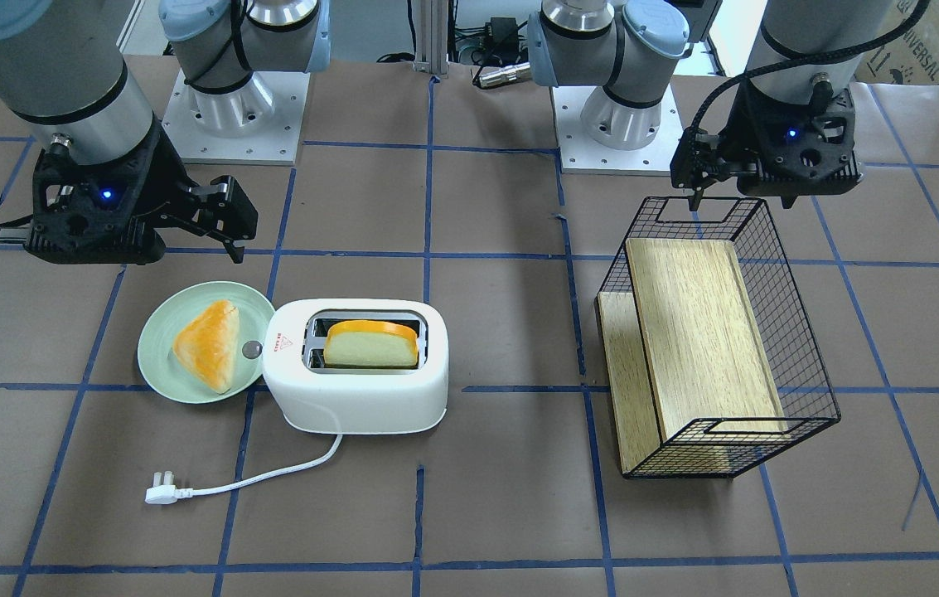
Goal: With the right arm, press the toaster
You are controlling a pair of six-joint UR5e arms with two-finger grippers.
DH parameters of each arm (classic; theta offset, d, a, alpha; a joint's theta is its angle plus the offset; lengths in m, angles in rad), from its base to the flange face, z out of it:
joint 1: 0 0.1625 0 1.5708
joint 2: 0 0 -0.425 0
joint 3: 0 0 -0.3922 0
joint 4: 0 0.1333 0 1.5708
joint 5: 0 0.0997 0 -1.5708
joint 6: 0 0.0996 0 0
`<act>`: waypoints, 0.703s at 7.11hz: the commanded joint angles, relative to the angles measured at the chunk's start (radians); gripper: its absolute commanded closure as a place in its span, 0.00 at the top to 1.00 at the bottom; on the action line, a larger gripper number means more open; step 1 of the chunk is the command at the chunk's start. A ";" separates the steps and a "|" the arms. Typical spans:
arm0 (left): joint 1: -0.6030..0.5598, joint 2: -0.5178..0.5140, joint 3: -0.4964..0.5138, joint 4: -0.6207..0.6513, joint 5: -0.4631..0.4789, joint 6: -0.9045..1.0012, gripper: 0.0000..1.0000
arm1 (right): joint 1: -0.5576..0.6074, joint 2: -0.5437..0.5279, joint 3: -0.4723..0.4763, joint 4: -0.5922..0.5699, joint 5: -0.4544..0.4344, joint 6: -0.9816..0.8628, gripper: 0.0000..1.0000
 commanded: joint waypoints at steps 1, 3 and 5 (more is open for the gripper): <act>0.000 0.000 0.000 0.000 0.000 -0.001 1.00 | 0.000 0.000 0.000 0.000 0.000 0.000 1.00; 0.000 0.000 0.000 0.000 0.000 -0.001 1.00 | -0.002 0.005 0.000 -0.005 0.000 -0.005 1.00; 0.000 0.000 0.000 0.000 0.000 -0.001 1.00 | -0.002 0.014 -0.011 -0.008 -0.008 -0.178 0.52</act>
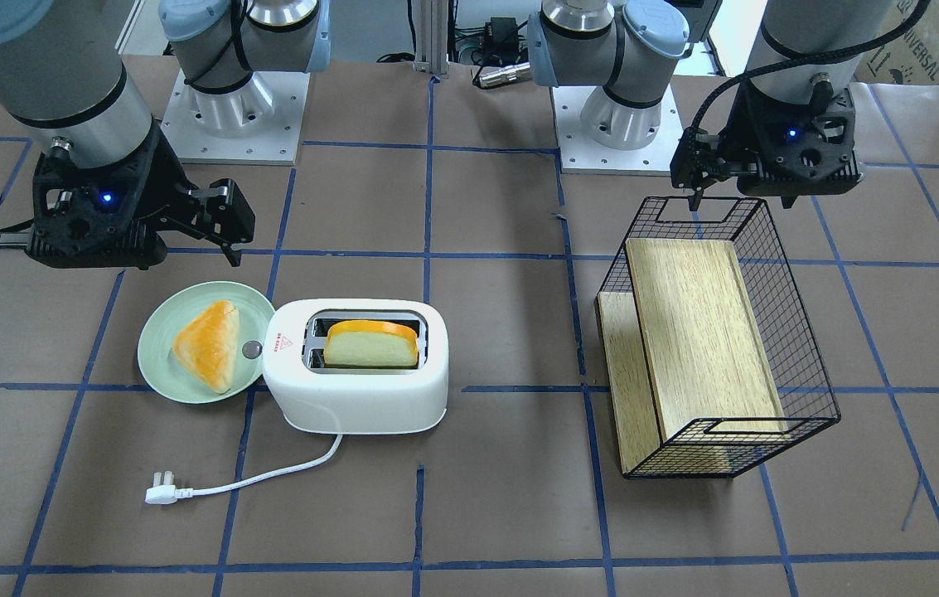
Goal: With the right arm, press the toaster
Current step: 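Move the right gripper down to the toaster's side lever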
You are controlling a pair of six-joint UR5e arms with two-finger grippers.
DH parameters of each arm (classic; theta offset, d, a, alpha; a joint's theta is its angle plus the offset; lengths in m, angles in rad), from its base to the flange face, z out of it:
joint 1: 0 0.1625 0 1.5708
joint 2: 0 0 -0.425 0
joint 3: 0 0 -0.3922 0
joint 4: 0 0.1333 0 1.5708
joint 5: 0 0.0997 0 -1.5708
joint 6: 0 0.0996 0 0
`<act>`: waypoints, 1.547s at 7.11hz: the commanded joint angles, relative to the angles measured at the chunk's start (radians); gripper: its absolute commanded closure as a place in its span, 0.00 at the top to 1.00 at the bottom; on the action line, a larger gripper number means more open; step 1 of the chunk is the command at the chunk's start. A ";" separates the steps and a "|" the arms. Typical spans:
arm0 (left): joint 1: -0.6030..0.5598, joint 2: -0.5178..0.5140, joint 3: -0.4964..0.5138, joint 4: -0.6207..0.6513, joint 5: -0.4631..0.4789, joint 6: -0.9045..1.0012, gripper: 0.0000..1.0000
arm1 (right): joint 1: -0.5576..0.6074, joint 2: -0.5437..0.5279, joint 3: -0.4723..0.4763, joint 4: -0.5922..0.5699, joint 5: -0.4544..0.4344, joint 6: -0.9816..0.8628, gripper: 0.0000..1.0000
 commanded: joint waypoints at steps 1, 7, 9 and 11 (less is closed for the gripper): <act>0.000 0.000 0.000 0.000 0.000 0.000 1.00 | 0.000 0.008 -0.002 -0.003 -0.007 -0.177 0.31; 0.000 0.000 0.000 0.000 0.000 0.000 1.00 | -0.005 0.011 0.163 -0.209 -0.009 -0.981 0.07; 0.000 0.000 0.000 0.000 0.000 0.002 1.00 | -0.008 0.011 0.211 -0.277 0.003 -1.125 0.07; 0.000 0.000 0.000 0.000 0.000 0.002 1.00 | -0.009 0.035 0.319 -0.421 -0.001 -1.226 0.08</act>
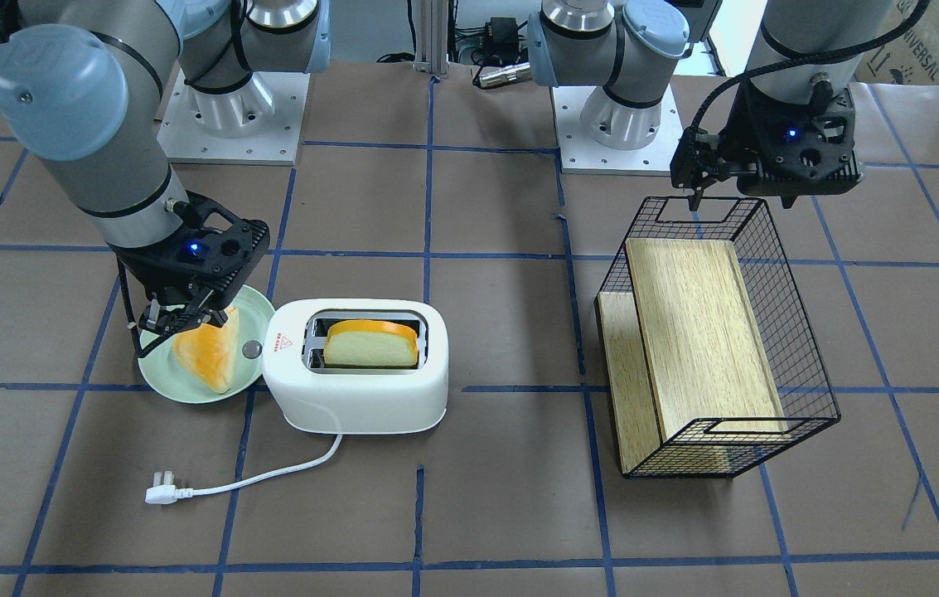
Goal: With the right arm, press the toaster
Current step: 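Move the right gripper down to the toaster's side lever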
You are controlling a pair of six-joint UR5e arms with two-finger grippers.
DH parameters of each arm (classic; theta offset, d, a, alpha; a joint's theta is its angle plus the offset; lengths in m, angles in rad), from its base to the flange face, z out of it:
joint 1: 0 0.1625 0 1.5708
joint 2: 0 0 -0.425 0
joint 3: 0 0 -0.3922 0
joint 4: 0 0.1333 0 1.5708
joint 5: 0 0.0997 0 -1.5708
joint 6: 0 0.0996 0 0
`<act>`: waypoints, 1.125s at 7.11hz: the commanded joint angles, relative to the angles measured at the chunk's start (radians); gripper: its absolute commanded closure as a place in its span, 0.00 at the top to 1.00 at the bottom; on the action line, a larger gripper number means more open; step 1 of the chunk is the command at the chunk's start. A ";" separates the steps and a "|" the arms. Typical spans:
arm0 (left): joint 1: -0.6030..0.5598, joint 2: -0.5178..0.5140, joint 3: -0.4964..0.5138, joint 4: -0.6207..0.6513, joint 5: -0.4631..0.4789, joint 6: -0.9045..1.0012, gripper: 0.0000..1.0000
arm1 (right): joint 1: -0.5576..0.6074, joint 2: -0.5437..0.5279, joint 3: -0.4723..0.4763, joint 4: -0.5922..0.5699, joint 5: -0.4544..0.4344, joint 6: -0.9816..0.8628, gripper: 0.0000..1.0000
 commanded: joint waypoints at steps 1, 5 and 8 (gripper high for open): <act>0.000 0.000 0.000 0.000 0.000 0.000 1.00 | -0.001 0.024 0.084 -0.123 0.001 -0.083 0.08; 0.000 0.000 0.000 0.000 0.000 0.000 1.00 | 0.013 0.046 0.120 -0.154 -0.008 -0.166 0.08; 0.000 0.000 0.000 0.000 0.000 0.000 1.00 | 0.013 0.075 0.121 -0.175 0.003 -0.184 0.09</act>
